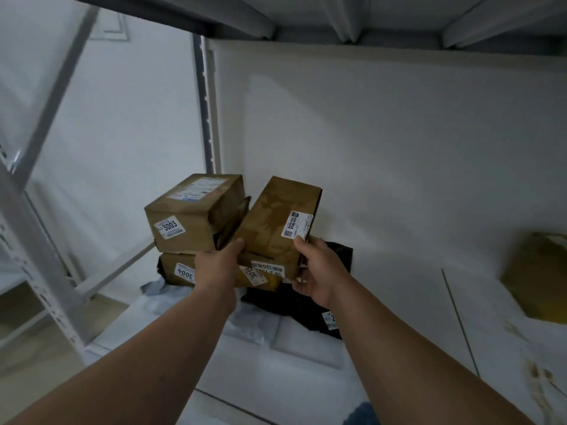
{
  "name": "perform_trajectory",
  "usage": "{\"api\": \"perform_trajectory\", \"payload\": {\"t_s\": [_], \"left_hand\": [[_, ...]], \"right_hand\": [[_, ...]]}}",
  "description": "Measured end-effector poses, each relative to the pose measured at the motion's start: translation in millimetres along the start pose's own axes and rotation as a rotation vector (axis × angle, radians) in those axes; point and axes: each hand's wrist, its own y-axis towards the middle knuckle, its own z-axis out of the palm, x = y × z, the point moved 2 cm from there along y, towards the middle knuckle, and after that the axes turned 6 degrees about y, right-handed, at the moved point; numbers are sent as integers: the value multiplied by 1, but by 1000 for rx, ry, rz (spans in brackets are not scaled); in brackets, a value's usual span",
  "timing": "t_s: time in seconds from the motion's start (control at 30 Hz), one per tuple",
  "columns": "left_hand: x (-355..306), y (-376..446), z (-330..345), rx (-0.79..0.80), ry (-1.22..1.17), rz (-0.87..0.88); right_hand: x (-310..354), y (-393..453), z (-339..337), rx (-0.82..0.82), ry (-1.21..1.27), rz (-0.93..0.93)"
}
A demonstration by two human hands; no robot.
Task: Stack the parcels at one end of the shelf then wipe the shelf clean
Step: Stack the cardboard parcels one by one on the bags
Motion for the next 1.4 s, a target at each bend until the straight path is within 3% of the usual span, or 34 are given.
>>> {"api": "perform_trajectory", "payload": {"t_s": [0.47,0.77,1.0,1.1,1.4], "left_hand": [[5,33,-21,15,-9,-70],[5,34,-15,-47,46,-62],[12,40,-9,-56,162,-39],[13,28,-1,26,188,-37],[38,-22,78,512,497,-58]], "right_hand": [[8,23,35,11,-68,-78],[0,26,32,-133,-214,-266],[0,19,21,-144,-303,-245],[3,15,7,-215,-298,-219],[9,-16,-59,-322,-436,-158]]}}
